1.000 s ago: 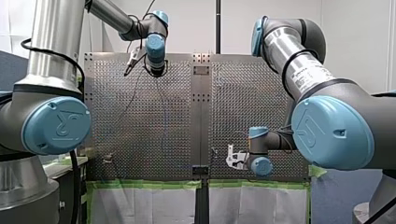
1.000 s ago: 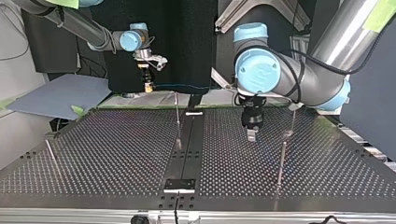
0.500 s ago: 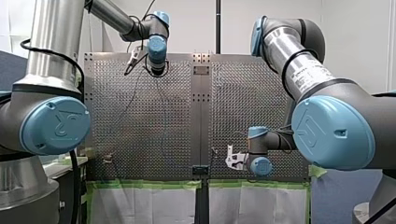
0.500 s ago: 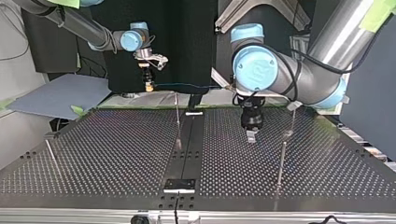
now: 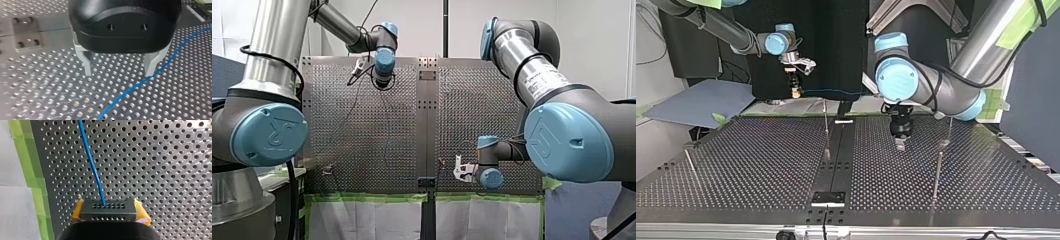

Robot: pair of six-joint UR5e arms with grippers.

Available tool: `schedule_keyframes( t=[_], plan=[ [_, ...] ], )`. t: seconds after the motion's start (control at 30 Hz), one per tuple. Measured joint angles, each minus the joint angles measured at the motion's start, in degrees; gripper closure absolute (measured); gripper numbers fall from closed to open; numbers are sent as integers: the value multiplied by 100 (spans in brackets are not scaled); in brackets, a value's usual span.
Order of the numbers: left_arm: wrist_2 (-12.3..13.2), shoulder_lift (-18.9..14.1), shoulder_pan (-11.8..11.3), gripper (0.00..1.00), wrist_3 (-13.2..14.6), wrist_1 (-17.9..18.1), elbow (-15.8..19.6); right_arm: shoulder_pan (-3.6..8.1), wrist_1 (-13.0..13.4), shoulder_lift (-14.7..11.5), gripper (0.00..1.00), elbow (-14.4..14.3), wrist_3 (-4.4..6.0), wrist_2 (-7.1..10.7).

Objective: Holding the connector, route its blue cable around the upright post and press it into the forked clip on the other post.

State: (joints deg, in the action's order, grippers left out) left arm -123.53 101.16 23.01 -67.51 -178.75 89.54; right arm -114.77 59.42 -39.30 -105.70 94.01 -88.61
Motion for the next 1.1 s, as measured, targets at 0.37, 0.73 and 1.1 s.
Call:
schedule_keyframes(
  t=[0.37,0.73,1.1],
  plan=[
    [-360,74,-42,0,207,122,0,-3,1,2,100,1,13,1],
    [-334,391,-19,0,317,365,-41,-7,10,4,100,1,14,0],
    [-388,768,-2,0,352,603,-242,-7,22,4,100,0,15,0]
  ],
)
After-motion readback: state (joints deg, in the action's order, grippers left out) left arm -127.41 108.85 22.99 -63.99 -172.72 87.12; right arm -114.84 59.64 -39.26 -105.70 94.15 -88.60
